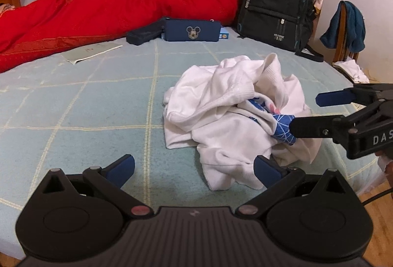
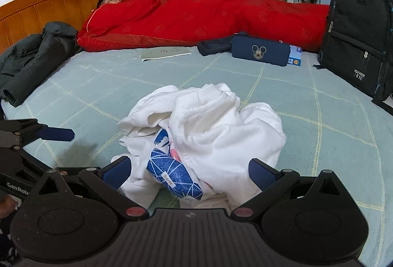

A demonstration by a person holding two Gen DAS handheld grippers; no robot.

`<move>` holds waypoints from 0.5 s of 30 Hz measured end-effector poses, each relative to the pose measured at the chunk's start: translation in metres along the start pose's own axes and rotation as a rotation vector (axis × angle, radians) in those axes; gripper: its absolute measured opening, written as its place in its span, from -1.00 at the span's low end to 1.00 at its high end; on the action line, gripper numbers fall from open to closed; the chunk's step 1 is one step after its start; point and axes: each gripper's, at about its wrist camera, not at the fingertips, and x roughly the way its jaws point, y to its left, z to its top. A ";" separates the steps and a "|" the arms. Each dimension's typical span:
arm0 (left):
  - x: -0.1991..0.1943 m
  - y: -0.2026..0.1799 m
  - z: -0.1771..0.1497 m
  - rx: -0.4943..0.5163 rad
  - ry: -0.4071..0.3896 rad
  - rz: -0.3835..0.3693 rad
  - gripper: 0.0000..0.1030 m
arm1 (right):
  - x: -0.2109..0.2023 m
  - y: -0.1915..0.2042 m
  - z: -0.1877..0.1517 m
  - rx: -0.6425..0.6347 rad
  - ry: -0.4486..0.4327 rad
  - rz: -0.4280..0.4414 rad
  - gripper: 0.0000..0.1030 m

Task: Fold clothes
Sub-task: 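Grasp the white sweatshirt heap with both grippers and lift it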

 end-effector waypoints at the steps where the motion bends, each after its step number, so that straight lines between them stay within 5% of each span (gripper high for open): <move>1: 0.000 0.000 0.000 0.006 -0.005 -0.003 0.98 | 0.000 -0.001 0.001 0.008 -0.001 0.008 1.00; 15: 0.002 0.002 0.020 0.246 -0.040 0.068 0.85 | 0.003 0.009 0.021 -0.090 0.021 0.005 0.48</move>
